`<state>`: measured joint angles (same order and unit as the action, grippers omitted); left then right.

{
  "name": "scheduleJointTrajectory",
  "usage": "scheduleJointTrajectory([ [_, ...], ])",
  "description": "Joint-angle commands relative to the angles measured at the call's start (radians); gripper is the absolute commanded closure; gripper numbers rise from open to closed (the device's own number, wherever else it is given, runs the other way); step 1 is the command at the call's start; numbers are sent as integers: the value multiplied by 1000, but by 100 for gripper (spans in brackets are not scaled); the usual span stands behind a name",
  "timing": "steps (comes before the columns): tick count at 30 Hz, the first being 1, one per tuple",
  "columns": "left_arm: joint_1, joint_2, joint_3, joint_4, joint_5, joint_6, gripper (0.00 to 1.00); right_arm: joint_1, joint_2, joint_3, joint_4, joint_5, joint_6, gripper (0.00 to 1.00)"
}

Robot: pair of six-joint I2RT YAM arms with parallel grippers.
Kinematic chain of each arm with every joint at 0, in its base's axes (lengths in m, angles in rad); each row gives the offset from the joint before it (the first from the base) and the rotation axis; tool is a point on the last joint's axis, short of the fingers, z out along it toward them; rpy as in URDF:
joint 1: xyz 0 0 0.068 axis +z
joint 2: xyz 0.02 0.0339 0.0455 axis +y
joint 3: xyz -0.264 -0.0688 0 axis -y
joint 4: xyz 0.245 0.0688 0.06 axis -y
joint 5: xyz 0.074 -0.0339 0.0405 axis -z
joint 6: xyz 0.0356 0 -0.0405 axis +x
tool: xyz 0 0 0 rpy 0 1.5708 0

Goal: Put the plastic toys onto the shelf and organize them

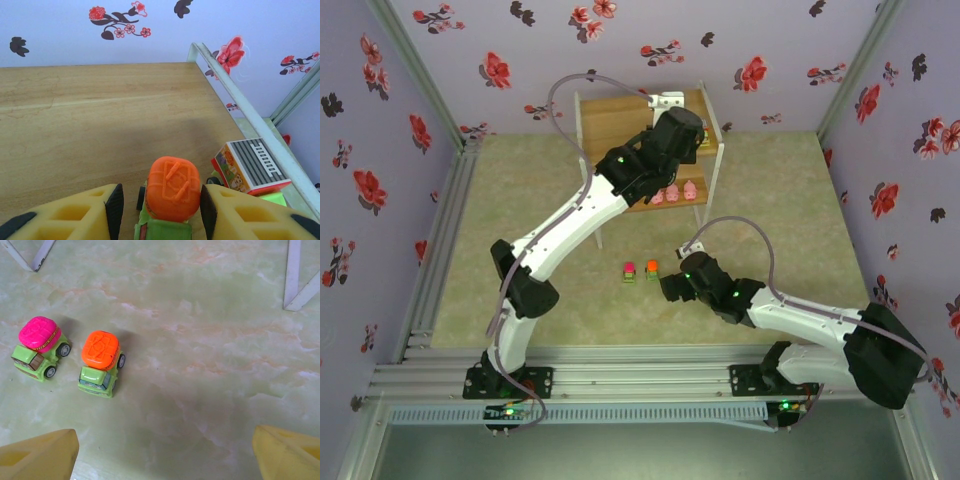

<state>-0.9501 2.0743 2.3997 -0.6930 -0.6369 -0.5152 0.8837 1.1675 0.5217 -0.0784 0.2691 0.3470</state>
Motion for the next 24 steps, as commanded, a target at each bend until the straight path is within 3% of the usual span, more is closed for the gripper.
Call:
scheduleJointTrajectory([
  [1, -6, -47, -7, 24, -32, 29, 52, 8, 4, 3, 12, 24, -15, 10],
  [15, -33, -119, -58, 35, -41, 55, 52, 9, 11, 1, 18, 32, -16, 10],
  [24, -65, -240, -223, 85, -70, 76, 52, 8, 6, -4, 20, 40, -16, 10],
])
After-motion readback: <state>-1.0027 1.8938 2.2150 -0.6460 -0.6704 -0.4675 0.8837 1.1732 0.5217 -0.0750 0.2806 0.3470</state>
